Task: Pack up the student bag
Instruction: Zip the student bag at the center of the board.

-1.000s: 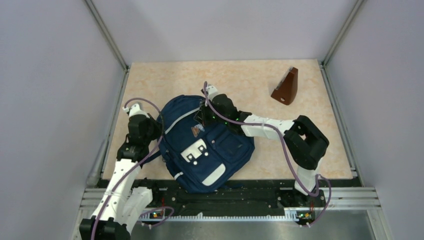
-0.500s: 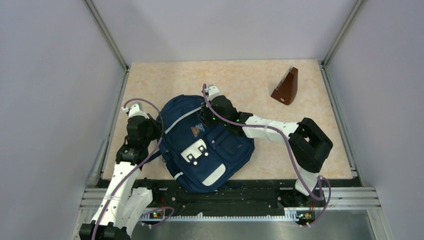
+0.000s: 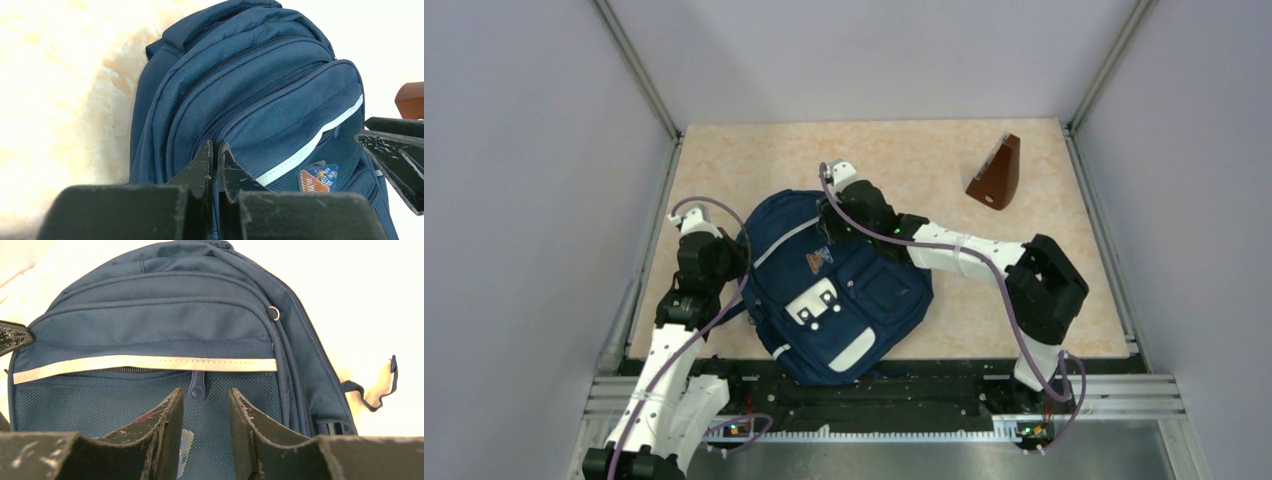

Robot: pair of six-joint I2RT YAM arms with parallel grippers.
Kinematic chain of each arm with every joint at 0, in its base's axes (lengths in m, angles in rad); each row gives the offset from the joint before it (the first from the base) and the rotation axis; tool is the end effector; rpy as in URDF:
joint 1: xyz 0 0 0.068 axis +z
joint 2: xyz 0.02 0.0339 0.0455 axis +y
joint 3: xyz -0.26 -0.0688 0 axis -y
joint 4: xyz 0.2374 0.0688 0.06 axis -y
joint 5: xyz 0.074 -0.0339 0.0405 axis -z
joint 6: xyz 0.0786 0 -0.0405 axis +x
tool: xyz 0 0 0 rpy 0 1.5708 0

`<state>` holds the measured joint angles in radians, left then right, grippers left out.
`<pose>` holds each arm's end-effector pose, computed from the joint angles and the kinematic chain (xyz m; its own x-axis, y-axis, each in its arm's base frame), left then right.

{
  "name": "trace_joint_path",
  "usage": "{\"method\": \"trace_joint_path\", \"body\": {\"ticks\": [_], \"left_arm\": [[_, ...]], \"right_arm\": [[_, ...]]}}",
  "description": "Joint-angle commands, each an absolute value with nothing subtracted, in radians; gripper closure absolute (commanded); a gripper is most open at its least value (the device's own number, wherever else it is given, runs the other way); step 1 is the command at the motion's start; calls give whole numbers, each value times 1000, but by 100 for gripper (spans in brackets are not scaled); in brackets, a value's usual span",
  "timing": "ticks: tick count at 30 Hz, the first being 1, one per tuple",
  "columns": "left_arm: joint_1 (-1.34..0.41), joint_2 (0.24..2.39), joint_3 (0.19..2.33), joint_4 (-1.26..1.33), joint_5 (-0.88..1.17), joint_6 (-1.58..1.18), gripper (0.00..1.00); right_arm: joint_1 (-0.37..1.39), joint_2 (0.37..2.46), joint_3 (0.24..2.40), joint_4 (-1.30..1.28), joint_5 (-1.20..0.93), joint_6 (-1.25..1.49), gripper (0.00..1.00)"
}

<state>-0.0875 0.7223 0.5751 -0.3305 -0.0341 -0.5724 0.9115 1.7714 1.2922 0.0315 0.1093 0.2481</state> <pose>0.2035 -0.0152 0.2398 -0.4160 -0.5069 -0.7550 -0.2000 0.8609 -0.4678 0.2808 0.3483 0.2462 -0.4352 -0.1631 -0.8854 -0.6381 0.7496 0.1756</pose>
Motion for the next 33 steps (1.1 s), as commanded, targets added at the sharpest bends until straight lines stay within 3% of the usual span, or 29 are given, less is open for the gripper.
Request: {"method": "trace_joint_path", "body": {"ticks": [1,16,20,25,33], "left_arm": [[-89,716,600,-311,-12,-566,100],[-89,725,606,-307,-6,-568,100],[-89,726,604,-306,-5,-570,100],[-89,726,604,-305,-5,-569,100],[-89,724,607,-304,-6,-570,100]], "right_arm": [[917,1816,1375,17,97,195,61],[941,1933,1471,-59,111,136,60],[948,1967,1513,-96,174,123,71],[948,1972,1515,-110,206,131,100],[948,1921,1483,-93,97,154,100]]}}
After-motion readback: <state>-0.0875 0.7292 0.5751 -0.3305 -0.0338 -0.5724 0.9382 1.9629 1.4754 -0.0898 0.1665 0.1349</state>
